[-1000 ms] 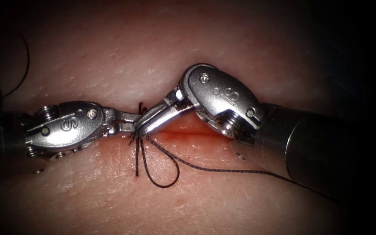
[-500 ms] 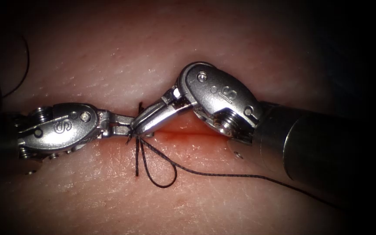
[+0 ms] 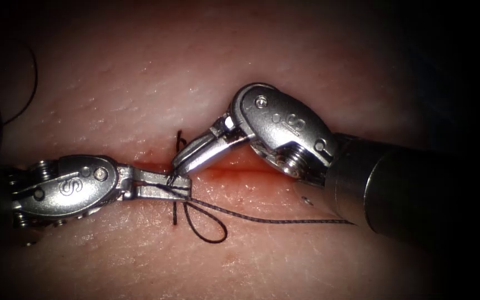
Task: Wound Closure
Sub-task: Wrap the suture once counter-clockwise around the right gripper
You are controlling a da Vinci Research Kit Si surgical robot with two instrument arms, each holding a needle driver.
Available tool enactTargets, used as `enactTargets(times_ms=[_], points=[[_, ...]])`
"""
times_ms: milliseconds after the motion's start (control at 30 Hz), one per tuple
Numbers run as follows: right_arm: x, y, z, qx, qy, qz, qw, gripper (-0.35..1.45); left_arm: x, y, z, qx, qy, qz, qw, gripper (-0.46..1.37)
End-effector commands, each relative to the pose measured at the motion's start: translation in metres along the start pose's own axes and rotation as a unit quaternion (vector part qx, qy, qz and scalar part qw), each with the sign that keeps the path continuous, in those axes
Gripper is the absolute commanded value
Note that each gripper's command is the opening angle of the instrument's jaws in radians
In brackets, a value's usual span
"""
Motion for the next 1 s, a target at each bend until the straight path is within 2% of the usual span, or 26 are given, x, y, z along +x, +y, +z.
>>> enactTargets(times_ms=[33,267,500,567,600,633,767,833,867,1000], points=[[0.0000,0.0000,0.0000,-0.003,0.000,0.000,1.000,-0.34,-0.0003,0.0001,0.0000,-0.002,0.000,0.001,1.0000,-0.35],[0.0000,0.0000,0.0000,-0.003,0.000,0.000,1.000,-0.34,-0.0012,0.0013,-0.0011,-0.006,-0.001,0.003,1.0000,-0.35],[0.0000,0.0000,0.0000,-0.003,0.000,0.003,1.000,-0.34,-0.0009,0.0025,-0.0010,-0.010,0.000,0.003,0.9999,-0.35],[-0.0001,-0.0002,0.0001,0.004,0.005,0.085,0.996,-0.35,-0.0008,0.0029,-0.0010,-0.012,0.000,0.003,0.9999,-0.35],[-0.0003,-0.0005,0.0003,0.002,0.006,0.160,0.987,-0.35,-0.0007,0.0032,-0.0010,-0.013,0.000,0.003,0.9999,-0.35],[-0.0004,-0.0006,0.0004,0.004,0.006,0.153,0.988,-0.35,-0.0006,0.0033,-0.0010,-0.014,0.001,0.000,0.9999,-0.35],[-0.0002,-0.0008,0.0009,0.008,0.002,0.059,0.998,-0.35,-0.0003,0.0039,-0.0010,-0.017,0.001,0.000,0.9999,-0.35],[-0.0001,-0.0008,0.0008,-0.007,0.001,0.060,0.998,-0.35,-0.0002,0.0041,-0.0010,-0.017,0.001,0.000,0.9999,-0.35],[0.0001,-0.0008,0.0007,-0.032,-0.001,0.062,0.998,-0.35,-0.0002,0.0043,-0.0010,-0.017,0.001,0.000,0.9998,-0.35],[0.0004,-0.0008,0.0002,-0.054,-0.003,0.058,0.997,-0.35,-0.0001,0.0048,-0.0011,-0.020,0.001,0.000,0.9998,-0.35]])
